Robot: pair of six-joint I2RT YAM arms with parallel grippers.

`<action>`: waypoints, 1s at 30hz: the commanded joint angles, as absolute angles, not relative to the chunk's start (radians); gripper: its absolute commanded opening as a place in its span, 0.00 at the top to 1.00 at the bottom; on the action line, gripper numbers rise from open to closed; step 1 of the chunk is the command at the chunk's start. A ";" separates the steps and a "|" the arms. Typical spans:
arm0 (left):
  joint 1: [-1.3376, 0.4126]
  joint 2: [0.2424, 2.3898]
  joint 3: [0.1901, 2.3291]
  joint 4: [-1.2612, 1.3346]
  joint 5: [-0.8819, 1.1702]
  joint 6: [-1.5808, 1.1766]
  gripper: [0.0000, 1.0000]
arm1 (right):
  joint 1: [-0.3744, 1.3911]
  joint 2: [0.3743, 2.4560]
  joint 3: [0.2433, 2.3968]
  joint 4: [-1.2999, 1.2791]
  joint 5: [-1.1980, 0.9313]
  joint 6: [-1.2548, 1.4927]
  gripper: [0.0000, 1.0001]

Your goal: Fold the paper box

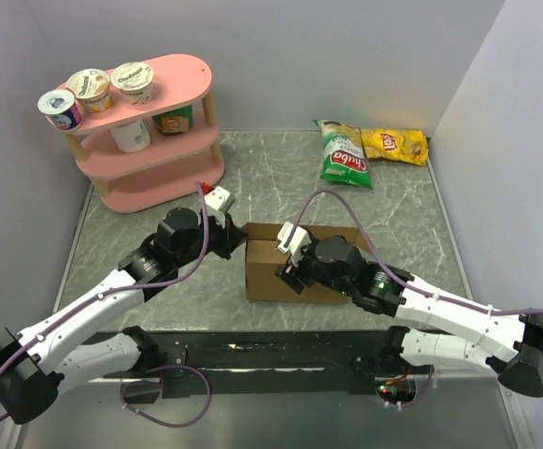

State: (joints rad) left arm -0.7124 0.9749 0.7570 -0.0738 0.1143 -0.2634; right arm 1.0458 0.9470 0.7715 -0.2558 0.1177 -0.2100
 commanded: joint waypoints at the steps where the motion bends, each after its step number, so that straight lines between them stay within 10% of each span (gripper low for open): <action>1: -0.721 0.956 0.770 -0.038 0.117 -0.253 0.99 | 1.051 0.969 0.750 -0.249 0.083 -0.184 0.27; 30: -0.836 0.988 0.716 -0.032 -0.087 -0.601 0.99 | 1.184 0.940 0.626 -0.169 0.279 -0.083 0.34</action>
